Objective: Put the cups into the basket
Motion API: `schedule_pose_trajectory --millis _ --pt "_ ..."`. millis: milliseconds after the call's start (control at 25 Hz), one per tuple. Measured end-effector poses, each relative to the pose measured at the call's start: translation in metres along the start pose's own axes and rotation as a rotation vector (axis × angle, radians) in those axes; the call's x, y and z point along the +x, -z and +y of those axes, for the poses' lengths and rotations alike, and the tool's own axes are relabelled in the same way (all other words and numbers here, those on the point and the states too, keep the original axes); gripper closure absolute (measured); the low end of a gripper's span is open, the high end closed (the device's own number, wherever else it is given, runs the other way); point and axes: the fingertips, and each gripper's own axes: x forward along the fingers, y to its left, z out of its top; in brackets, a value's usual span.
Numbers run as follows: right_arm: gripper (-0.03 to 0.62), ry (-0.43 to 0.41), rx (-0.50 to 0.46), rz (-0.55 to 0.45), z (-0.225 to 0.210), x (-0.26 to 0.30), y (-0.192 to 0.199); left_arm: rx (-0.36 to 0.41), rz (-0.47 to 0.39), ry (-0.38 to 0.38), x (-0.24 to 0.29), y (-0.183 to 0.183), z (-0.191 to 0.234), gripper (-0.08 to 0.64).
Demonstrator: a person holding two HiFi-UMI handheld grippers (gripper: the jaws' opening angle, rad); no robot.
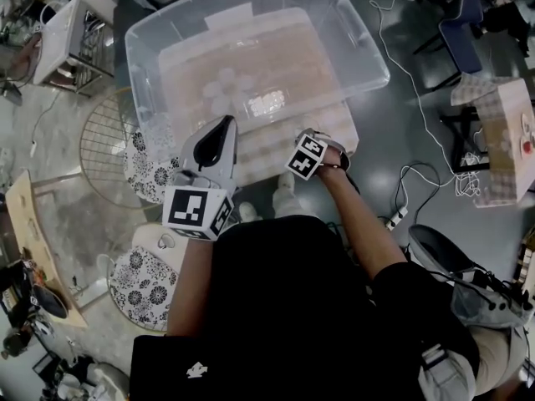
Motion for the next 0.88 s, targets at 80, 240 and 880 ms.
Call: schedule_pose_trajectory --millis 80,240,880 --pt "0.566 -0.004 0.008 -0.019 0.004 -0.006 0.000 0.004 0.000 0.009 0.003 -0.001 -0.002 0.554" --pt "0.565 -0.004 0.009 -0.048 0.011 -0.023 -0.003 0.008 -0.003 0.026 0.006 -0.004 -0.005 0.554" --pt "0.565 0.030 0.101 -0.207 0.013 -0.152 -0.028 0.013 -0.012 0.099 0.024 -0.008 -0.015 0.554"
